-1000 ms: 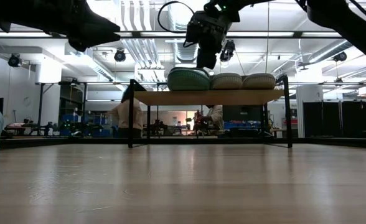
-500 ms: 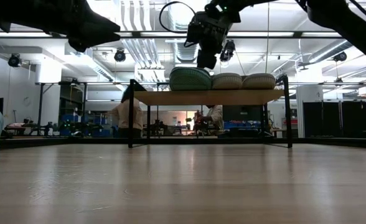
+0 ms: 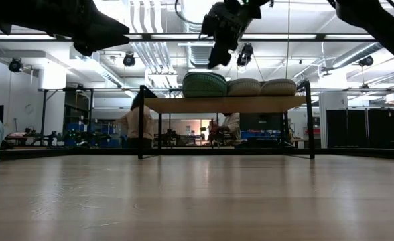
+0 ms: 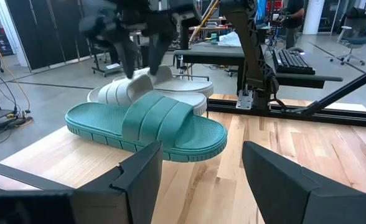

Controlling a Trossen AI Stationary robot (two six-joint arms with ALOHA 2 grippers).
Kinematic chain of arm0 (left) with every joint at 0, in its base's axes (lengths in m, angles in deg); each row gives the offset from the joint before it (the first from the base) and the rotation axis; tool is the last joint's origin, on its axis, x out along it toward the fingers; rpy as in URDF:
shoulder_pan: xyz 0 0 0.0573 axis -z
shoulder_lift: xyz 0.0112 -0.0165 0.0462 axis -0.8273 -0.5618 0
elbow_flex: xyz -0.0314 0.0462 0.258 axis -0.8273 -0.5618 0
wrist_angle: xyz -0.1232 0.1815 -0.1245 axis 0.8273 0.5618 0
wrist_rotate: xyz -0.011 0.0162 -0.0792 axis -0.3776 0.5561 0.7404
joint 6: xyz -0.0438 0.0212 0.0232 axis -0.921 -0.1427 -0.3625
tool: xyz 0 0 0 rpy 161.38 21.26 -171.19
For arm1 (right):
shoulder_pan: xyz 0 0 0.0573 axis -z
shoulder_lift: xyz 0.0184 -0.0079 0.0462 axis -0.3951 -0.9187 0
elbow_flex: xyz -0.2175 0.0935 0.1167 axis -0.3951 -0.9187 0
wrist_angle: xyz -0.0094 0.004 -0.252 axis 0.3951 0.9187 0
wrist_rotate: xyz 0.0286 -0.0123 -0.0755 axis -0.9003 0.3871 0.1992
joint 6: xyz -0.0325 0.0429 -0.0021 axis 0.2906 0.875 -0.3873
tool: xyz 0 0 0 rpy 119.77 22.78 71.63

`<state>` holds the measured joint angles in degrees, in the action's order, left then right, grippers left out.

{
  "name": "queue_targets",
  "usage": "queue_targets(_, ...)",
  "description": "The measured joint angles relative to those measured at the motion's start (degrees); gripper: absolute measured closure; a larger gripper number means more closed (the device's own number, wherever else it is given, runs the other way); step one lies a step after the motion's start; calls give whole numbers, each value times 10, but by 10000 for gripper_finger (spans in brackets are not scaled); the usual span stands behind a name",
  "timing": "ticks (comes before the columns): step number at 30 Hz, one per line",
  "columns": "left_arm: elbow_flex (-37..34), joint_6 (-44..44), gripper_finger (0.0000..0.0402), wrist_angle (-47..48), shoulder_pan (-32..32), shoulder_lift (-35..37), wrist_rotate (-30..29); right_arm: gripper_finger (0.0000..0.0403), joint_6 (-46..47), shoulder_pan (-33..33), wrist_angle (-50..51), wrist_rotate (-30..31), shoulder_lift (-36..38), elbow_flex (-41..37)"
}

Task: Pick and place slides into the shelf
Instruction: Put the green slipper on the shelf

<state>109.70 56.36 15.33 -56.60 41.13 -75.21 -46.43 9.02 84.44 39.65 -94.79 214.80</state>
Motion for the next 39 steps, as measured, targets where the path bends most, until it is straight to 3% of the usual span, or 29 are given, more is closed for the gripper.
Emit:
queue_targets(9,0,-1,194,0,0,0,0,240,14,-18,-66,-1,68,0)
queue_targets(17,0,-1,194,1,0,-1,0,254,-14,-94,-68,-2,161,-13)
queue_targets(21,1,-16,194,11,0,0,8,254,-25,-137,-70,34,206,-53)
queue_targets(29,25,-138,194,138,0,-3,158,254,16,-180,-181,158,309,-226)
queue_targets(39,64,-304,194,305,0,-8,297,255,52,-182,-467,198,454,-522)
